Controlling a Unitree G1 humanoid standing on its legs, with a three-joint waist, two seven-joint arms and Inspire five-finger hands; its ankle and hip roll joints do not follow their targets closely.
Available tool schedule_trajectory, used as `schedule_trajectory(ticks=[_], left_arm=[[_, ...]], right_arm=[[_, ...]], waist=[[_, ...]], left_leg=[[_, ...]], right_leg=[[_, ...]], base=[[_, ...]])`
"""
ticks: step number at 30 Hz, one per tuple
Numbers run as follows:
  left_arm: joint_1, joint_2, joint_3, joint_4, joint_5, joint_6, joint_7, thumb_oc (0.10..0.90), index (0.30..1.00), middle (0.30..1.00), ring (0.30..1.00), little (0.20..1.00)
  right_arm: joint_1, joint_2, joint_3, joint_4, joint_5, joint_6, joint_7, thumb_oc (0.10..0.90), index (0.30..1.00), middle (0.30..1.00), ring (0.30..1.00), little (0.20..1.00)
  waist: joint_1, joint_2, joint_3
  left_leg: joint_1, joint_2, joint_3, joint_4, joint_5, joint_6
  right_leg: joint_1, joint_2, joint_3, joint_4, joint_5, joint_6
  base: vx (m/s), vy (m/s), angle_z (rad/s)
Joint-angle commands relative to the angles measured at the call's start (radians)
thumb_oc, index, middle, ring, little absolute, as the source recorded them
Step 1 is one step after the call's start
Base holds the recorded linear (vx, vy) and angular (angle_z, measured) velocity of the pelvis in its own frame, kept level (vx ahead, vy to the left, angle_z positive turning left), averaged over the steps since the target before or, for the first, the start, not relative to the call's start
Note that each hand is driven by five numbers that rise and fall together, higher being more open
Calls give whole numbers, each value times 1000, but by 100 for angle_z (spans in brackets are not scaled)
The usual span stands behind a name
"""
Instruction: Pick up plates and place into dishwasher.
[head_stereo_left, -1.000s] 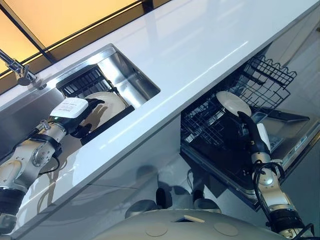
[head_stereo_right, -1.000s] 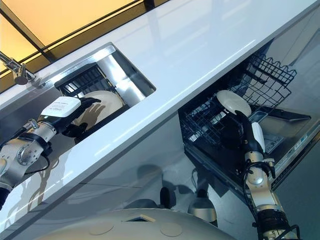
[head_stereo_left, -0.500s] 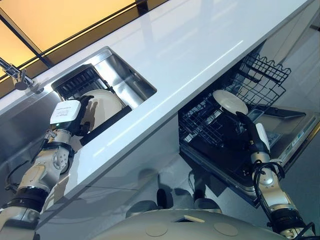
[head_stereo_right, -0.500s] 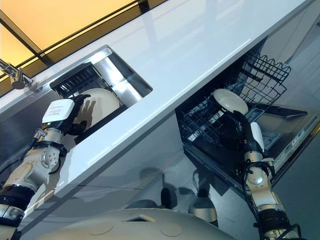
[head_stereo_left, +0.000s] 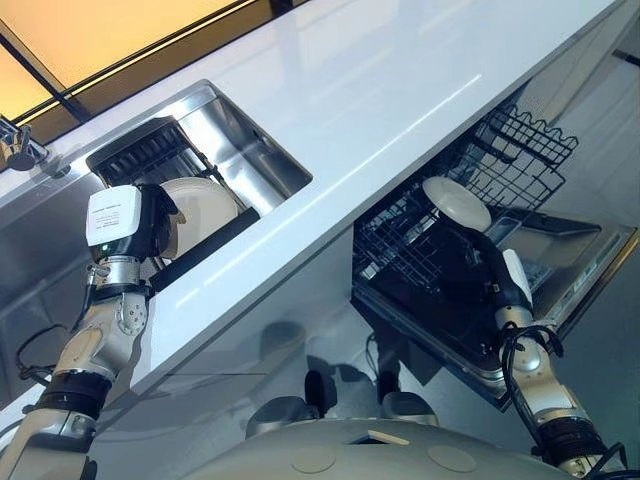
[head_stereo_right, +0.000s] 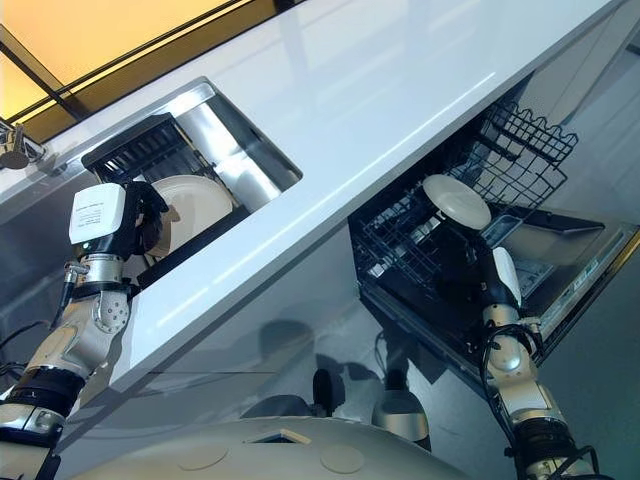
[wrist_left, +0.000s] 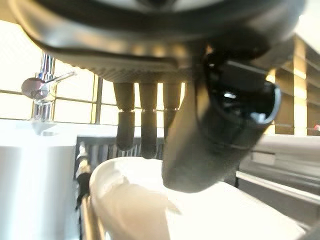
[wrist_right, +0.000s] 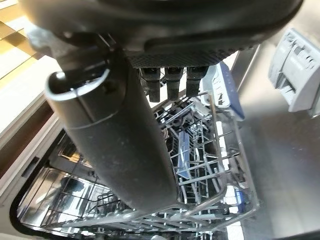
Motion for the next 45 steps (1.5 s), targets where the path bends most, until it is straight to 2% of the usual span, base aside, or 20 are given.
schedule_trajectory(ticks=[1,9,10,11,12,13,14,15,17,18,21,26,31,38,45], left_arm=[[-35,-46,12,1,9,-39,121,100,300,300,300,200],[-6,-70,84,-66,-39,-126,175,100,300,300,300,200],[1,-73,104,-87,-67,-169,167,100,300,300,300,200],[4,-76,118,-103,-90,-190,157,133,328,328,328,233],[9,-81,135,-133,-126,-197,141,317,486,486,486,417],[11,-95,155,-165,-194,-218,107,731,841,841,841,831],[11,-108,177,-194,-245,-219,66,731,841,841,841,831],[12,-114,189,-212,-271,-214,49,800,900,900,900,900],[5,-126,205,-240,-355,-218,-14,800,900,900,900,900],[-2,-131,220,-273,-380,-181,-56,800,900,900,900,900],[-12,-120,227,-301,-407,-138,-119,800,900,900,900,900],[-41,-59,221,-313,-418,-31,-211,800,900,900,900,900],[-64,14,219,-255,-421,43,-277,800,900,900,900,900],[-86,35,218,-171,-530,56,-311,800,900,900,900,900],[-117,21,213,-107,-615,107,-342,800,900,900,900,900]], right_arm=[[-89,-17,-24,-91,-18,-108,-25,800,900,900,900,900],[-79,4,-41,-106,-28,-99,-17,800,900,900,900,900],[-77,11,-45,-108,-33,-97,-17,800,900,900,900,900],[-76,15,-47,-107,-35,-96,-17,800,900,900,900,900],[-74,20,-52,-109,-38,-93,-17,800,900,900,900,900],[-74,27,-55,-110,-42,-89,-18,800,900,900,900,900],[-74,33,-59,-114,-46,-82,-15,800,900,900,900,900],[-74,35,-61,-115,-48,-80,-13,800,900,900,900,900],[-76,44,-61,-124,-56,-65,-10,800,900,900,900,900],[-76,51,-61,-130,-62,-54,-10,800,900,900,900,900],[-76,53,-57,-141,-65,-36,-7,800,900,900,900,900],[-82,38,-53,-147,-54,-10,3,800,900,900,900,900],[-76,19,-54,-142,-42,-7,15,800,900,900,900,900],[-76,-3,-49,-131,-43,-5,22,800,900,900,900,900],[-83,-35,-48,-124,-42,-1,36,800,900,900,900,900]], waist=[[-2,-1,-26],[4,-6,-40],[6,-6,-42],[8,-7,-45],[9,-7,-46],[12,-7,-49],[14,-7,-51],[14,-6,-52],[16,-5,-54],[16,-2,-54],[16,1,-53],[12,11,-46],[0,21,-38],[-14,22,-29],[-23,8,-4]], left_leg=[[-7,-49,0,70,-148,23],[1,-47,-9,61,-146,19],[2,-46,-11,59,-146,18],[4,-46,-11,58,-146,18],[5,-45,-12,56,-145,18],[6,-45,-16,52,-143,17],[8,-45,-17,49,-142,17],[9,-44,-17,47,-141,17],[10,-44,-21,45,-140,15],[12,-43,-24,45,-141,15],[11,-43,-25,50,-143,16],[9,-46,-24,68,-149,20],[5,-51,-16,82,-154,24],[-6,-57,1,123,-171,31],[-36,-65,18,200,-199,44]], right_leg=[[-104,56,-26,192,-137,30],[-95,57,-29,187,-141,27],[-94,57,-29,186,-142,27],[-93,57,-30,185,-143,26],[-91,57,-31,184,-143,26],[-89,57,-30,182,-144,26],[-88,58,-31,181,-145,26],[-87,58,-31,180,-145,26],[-88,58,-31,181,-147,26],[-87,57,-30,184,-149,26],[-89,55,-30,190,-152,26],[-95,51,-31,207,-156,27],[-102,50,-25,217,-157,27],[-111,47,-10,227,-155,27],[-129,43,16,245,-149,26]], base=[[0,0,0],[0,0,0],[0,0,0],[0,0,0],[0,0,0],[0,0,0],[0,0,0],[0,0,0],[0,0,0],[0,0,0],[0,0,0],[0,0,0],[39,20,-1],[60,38,-4],[62,61,-13]])
